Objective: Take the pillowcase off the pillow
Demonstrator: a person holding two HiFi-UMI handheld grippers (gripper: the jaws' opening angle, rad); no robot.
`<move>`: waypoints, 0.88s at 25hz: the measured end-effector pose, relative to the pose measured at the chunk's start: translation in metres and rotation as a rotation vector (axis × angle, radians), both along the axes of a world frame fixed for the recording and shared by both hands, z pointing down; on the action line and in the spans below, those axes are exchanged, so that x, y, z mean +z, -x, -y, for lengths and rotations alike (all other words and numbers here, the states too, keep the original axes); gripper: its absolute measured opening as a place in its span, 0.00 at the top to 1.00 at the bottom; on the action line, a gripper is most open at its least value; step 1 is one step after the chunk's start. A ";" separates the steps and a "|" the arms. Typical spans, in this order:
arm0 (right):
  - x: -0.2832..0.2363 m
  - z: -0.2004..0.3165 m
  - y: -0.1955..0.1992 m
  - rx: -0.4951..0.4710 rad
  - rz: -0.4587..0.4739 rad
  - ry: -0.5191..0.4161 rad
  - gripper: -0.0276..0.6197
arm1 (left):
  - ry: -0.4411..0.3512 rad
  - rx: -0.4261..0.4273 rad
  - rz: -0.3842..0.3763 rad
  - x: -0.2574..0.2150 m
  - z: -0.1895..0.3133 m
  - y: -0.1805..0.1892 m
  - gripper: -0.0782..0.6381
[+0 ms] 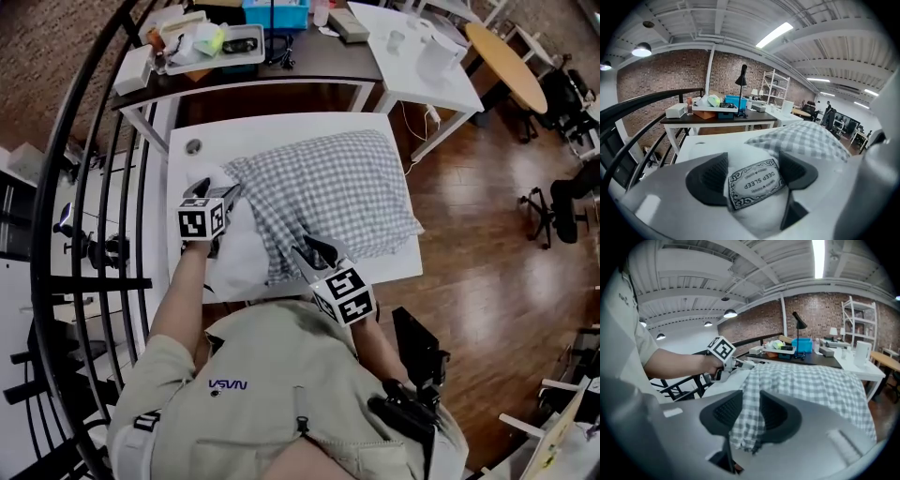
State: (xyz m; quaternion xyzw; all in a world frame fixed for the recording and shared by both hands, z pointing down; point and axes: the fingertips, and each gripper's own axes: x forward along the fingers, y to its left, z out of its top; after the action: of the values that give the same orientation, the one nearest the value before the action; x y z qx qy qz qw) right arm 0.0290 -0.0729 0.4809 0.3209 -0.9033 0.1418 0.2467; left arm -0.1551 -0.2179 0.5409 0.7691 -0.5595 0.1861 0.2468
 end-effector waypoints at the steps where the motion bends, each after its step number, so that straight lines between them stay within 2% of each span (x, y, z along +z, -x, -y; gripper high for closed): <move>1: -0.003 0.002 0.005 0.002 -0.005 -0.007 0.77 | 0.001 0.014 0.003 0.003 -0.003 -0.002 0.45; 5: -0.016 0.022 0.026 0.011 -0.036 -0.053 0.77 | -0.090 0.112 0.024 -0.004 -0.026 -0.022 0.76; 7: -0.023 0.038 0.037 0.018 -0.053 -0.084 0.77 | -0.156 0.150 0.034 -0.016 -0.045 -0.034 0.85; 10: -0.031 0.066 0.051 0.032 -0.075 -0.128 0.77 | -0.222 0.174 0.017 -0.029 -0.074 -0.047 0.86; 14: -0.027 0.100 0.070 0.023 -0.109 -0.159 0.77 | -0.265 0.165 -0.010 -0.038 -0.104 -0.053 0.86; 16: -0.016 0.113 0.081 -0.008 -0.148 -0.143 0.76 | -0.296 0.162 -0.022 -0.048 -0.114 -0.059 0.86; 18: 0.001 0.121 0.093 -0.059 -0.207 -0.106 0.70 | -0.325 0.178 -0.030 -0.060 -0.122 -0.068 0.86; 20: 0.014 0.122 0.105 -0.116 -0.267 -0.080 0.70 | -0.348 0.197 -0.017 -0.070 -0.127 -0.074 0.87; 21: 0.017 0.123 0.110 -0.134 -0.297 -0.088 0.74 | -0.358 0.201 -0.009 -0.074 -0.128 -0.074 0.87; 22: 0.016 0.126 0.112 -0.141 -0.325 -0.110 0.91 | -0.368 0.201 -0.003 -0.078 -0.130 -0.074 0.87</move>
State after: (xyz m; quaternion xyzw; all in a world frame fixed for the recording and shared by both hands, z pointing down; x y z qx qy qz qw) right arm -0.0825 -0.1986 0.4974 0.2884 -0.8783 0.0210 0.3808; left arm -0.0811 -0.0883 0.4629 0.8535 -0.5039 0.1032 0.0832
